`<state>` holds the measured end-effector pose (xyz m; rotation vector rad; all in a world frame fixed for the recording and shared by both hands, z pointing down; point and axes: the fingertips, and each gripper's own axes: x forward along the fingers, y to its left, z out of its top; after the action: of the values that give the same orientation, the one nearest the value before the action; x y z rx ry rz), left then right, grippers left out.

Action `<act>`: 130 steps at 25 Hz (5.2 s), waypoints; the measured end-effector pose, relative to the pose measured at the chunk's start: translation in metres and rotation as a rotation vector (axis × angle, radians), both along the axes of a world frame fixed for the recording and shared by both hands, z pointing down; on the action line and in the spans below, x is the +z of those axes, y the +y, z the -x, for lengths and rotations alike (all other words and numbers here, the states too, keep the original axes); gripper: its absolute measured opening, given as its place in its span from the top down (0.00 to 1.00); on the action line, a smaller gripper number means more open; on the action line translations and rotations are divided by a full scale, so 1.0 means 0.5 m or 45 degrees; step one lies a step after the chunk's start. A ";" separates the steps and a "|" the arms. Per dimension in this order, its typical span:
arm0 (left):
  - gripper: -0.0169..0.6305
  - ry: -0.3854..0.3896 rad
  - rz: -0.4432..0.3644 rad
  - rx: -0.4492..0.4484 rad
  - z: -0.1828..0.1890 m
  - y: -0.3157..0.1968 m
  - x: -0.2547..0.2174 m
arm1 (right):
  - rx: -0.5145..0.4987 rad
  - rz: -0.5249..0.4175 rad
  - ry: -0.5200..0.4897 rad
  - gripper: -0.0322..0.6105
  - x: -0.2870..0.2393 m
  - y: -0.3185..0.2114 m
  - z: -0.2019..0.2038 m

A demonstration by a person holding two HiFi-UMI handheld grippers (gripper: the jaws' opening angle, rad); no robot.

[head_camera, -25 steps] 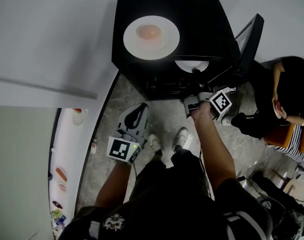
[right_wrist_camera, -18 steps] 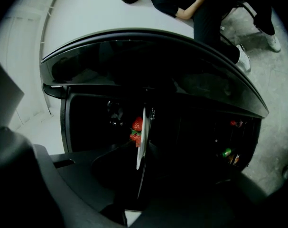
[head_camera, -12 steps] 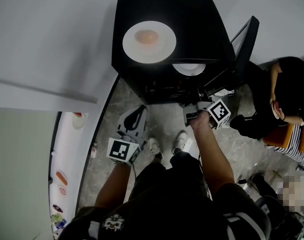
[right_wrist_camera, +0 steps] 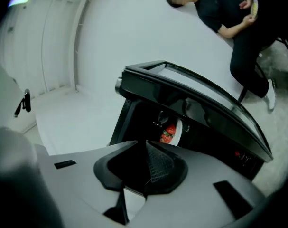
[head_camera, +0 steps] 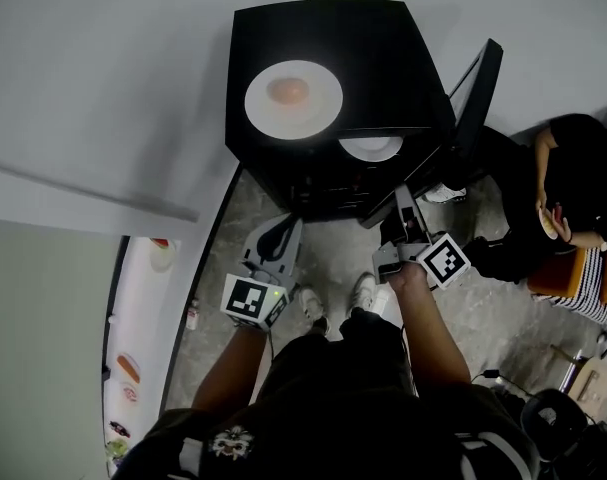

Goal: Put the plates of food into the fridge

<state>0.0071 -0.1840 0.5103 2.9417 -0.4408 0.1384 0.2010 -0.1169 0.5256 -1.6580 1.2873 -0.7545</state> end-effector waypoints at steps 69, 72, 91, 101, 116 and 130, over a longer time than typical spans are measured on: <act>0.94 0.127 -0.118 -0.049 -0.075 0.023 -0.186 | -0.209 0.198 1.433 0.91 -0.271 0.000 0.150; 0.94 0.167 -0.044 -0.064 -0.076 0.002 -0.188 | -0.218 0.191 1.427 0.91 -0.268 -0.004 0.151; 0.78 0.906 1.160 -0.156 -0.084 -0.139 -0.198 | -0.301 0.088 1.382 0.91 -0.277 -0.014 0.186; 0.76 1.062 1.517 -0.141 -0.105 -0.174 -0.170 | -0.317 0.060 1.365 0.91 -0.277 -0.017 0.186; 0.77 1.086 1.581 -0.178 -0.114 -0.189 -0.177 | -0.377 0.098 1.383 0.91 -0.270 -0.016 0.183; 0.78 1.083 1.616 -0.209 -0.118 -0.187 -0.183 | -0.374 0.043 1.429 0.91 -0.293 -0.009 0.193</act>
<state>0.0661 -0.2776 0.4187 1.4969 -0.2716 -0.5978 0.1044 -0.1216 0.3790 -2.0045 2.3113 0.0939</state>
